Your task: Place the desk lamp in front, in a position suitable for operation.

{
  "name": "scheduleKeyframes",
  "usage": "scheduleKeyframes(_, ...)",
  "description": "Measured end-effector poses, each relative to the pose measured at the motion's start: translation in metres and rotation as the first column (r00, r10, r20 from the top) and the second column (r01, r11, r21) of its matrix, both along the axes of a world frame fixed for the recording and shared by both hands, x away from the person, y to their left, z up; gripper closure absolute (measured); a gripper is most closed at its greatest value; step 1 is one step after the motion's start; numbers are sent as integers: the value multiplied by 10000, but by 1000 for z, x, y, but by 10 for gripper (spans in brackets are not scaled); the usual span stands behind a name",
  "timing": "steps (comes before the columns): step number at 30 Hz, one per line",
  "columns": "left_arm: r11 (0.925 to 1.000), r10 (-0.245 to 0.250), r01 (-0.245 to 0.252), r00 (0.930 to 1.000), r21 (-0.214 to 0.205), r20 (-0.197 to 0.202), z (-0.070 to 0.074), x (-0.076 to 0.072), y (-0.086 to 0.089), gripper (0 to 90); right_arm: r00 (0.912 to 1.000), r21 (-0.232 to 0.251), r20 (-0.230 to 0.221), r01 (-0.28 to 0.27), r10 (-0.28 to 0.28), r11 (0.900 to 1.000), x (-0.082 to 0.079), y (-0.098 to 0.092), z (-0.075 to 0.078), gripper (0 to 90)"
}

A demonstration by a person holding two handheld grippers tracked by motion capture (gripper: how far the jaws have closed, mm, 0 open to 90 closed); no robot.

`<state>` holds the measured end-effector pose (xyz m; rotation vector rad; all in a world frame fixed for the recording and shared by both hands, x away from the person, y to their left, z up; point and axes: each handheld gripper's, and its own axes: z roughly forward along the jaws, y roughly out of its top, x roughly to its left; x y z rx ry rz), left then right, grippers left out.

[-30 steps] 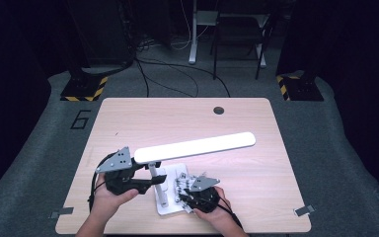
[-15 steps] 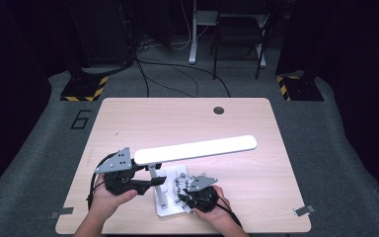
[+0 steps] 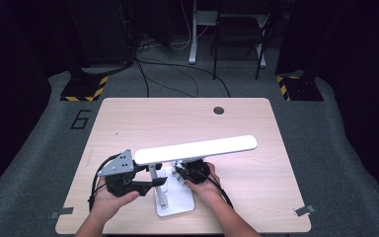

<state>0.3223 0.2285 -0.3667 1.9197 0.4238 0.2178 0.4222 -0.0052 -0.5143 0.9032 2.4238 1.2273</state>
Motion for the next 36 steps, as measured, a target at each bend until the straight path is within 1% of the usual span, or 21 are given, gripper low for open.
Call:
scheduleKeyframes(1,10000,24,-24,10000,11,25,0,0,0,518,9998,28,-123,143,-143,9999,1,1,0,743)
scheduleKeyframes(3,10000,45,-45,10000,13,66,0,0,0,518,9999,-20,1,128,-128,9999,3,2,0,743)
scheduleKeyframes(5,10000,50,-51,10000,41,66,-1,0,0,518,9997,-130,231,94,-90,9999,0,2,-1,745)
scheduleKeyframes(7,10000,68,-68,9999,36,75,-1,-1,0,519,9996,-194,248,101,-97,9998,-4,0,0,746)
scheduleKeyframes(9,9999,95,-96,9999,96,125,-1,-1,-1,520,9992,-264,321,-241,250,9994,-20,-7,0,746)
scheduleKeyframes(12,9999,102,-102,9999,50,19,-1,-1,-1,519,9980,-268,178,-602,606,9978,-45,-16,0,747)
scheduleKeyframes(13,9999,102,-102,9999,50,19,-1,-1,-1,519,9980,-268,178,-602,606,9978,-45,-16,0,747)
scheduleKeyframes(14,9999,156,-156,9999,21,35,-1,-1,-2,519,9948,-416,104,-1005,1010,9941,-70,-22,1,746)
scheduleKeyframes(15,9999,145,-145,9999,29,31,-1,-1,-2,519,9922,-489,129,-1235,1243,9911,-80,-25,2,746)
scheduleKeyframes(18,9999,164,-164,9999,-2,9,-1,-2,-2,519,9834,-691,301,-1765,1789,9819,-102,-30,2,746)
scheduleKeyframes(19,9999,154,-154,9999,14,8,-1,-2,-2,519,9842,-630,232,-1739,1756,9828,-105,-31,2,746)
scheduleKeyframes(20,9999,156,-156,9999,7,6,-1,-2,-2,519,9819,-680,314,-1841,1866,9805,-105,-31,2,746)
scheduleKeyframes(21,9999,171,-171,9999,4,17,-1,-2,-2,518,9837,-584,182,-1776,1789,9824,-105,-31,2,746)
scheduleKeyframes(22,9999,162,-162,9999,11,11,-1,-2,-2,518,9813,-544,168,-1909,1920,9801,-101,-31,2,745)
scheduleKeyframes(23,9999,144,-144,9999,13,17,-1,-2,-2,519,9821,-493,149,-1867,1877,9812,-99,-29,2,745)
scheduleKeyframes(27,9999,157,-157,9999,-48,20,-2,-2,-1,518,9837,-654,413,-1718,1747,9830,-87,-21,1,745)
scheduleKeyframes(29,9999,120,-120,9999,-34,11,-2,-2,0,518,9887,-803,356,-1423,1455,9866,-74,-18,2,745)
scheduleKeyframes(32,9999,134,-134,9999,-66,27,-2,-1,-1,518,9965,-455,158,-811,819,9957,-53,-18,1,746)
scheduleKeyframes(33,9999,134,-134,9999,-66,27,-2,-1,-1,517,9965,-455,158,-811,819,9957,-53,-18,1,746)
scheduleKeyframes(34,9999,93,-93,10000,-55,13,-2,-1,-1,517,9988,-389,260,-402,412,9984,-36,-13,0,745)
scheduleKeyframes(36,9999,92,-92,10000,-61,-1,-2,-1,-1,517,9995,-528,247,-190,204,9984,-23,-8,2,744)
